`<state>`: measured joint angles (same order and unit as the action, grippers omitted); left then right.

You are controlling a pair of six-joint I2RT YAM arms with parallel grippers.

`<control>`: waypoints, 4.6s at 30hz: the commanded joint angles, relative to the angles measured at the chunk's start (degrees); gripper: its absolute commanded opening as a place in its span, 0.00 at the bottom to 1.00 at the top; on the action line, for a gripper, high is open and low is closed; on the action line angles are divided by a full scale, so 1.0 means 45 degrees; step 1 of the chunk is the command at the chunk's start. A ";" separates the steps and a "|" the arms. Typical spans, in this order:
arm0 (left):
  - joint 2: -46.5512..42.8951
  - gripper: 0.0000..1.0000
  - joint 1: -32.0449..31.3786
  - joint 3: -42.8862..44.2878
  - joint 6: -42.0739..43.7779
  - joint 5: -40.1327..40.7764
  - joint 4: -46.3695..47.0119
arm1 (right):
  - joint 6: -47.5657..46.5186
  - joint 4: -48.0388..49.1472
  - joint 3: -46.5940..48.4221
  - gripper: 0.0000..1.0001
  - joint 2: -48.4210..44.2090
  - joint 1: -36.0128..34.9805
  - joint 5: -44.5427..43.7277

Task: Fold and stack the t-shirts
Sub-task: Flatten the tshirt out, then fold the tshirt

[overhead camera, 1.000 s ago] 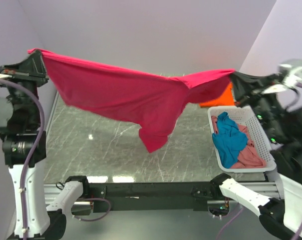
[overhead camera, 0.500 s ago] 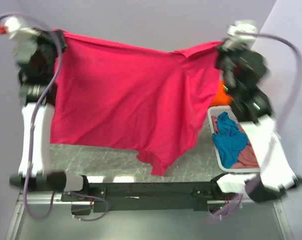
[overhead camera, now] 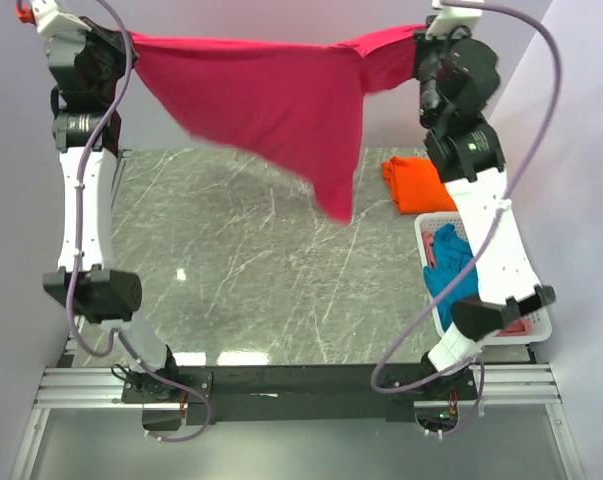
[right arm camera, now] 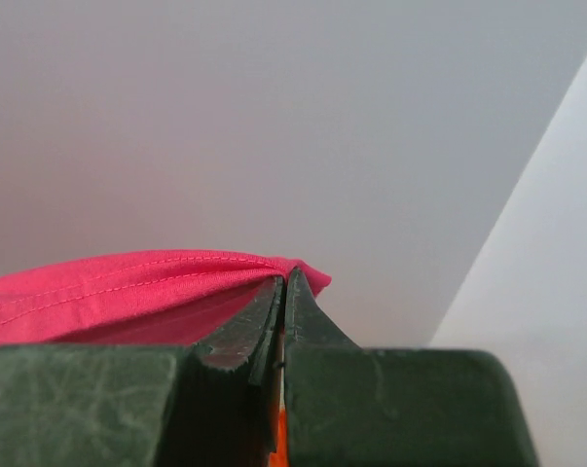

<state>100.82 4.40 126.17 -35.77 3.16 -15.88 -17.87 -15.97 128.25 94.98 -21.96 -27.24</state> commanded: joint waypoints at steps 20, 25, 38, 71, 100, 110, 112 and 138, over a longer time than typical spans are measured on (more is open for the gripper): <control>-0.6290 0.01 -0.0236 -1.8309 -0.3571 0.1561 0.4099 | 0.6995 -0.2523 -1.5509 0.00 -0.6225 -0.2754 0.1896; -0.6524 0.01 -0.0646 -1.9403 -0.4822 0.2928 0.1930 | 0.9296 -0.4009 -1.6895 0.00 -0.5892 -0.3109 0.2378; -0.9940 0.01 -0.1369 -2.0986 -0.8473 0.5450 -0.4120 | 1.1996 -0.6177 -1.8850 0.00 -0.6750 -0.3870 0.4862; -1.0141 0.01 -0.1369 -1.9758 -0.8888 0.5255 -0.4754 | 1.0808 -0.7174 -1.6003 0.00 -0.4959 -0.3170 0.4846; -0.4047 0.00 -0.1350 -1.5832 -0.9200 0.6368 -0.3151 | 0.8034 -0.5944 -1.0161 0.00 0.0863 -0.1274 0.2597; -0.2231 0.01 -0.1018 -1.5070 -0.8595 0.5842 -0.2449 | 0.6085 -0.4403 -0.8305 0.00 0.3324 -0.0922 0.1602; -0.1742 0.01 -0.1018 -1.4856 -0.8575 0.5841 -0.2506 | 0.5497 -0.3661 -0.7993 0.00 0.3909 -0.0864 0.1426; -0.3711 1.00 -0.0901 -1.5009 -0.7188 0.3850 -0.3053 | 0.9087 -0.1685 -0.9595 0.87 0.4047 -0.1176 0.8828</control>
<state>86.19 0.51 59.86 -69.78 22.74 -29.67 20.71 -26.22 81.47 110.24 -26.30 8.86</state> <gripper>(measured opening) 0.994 0.867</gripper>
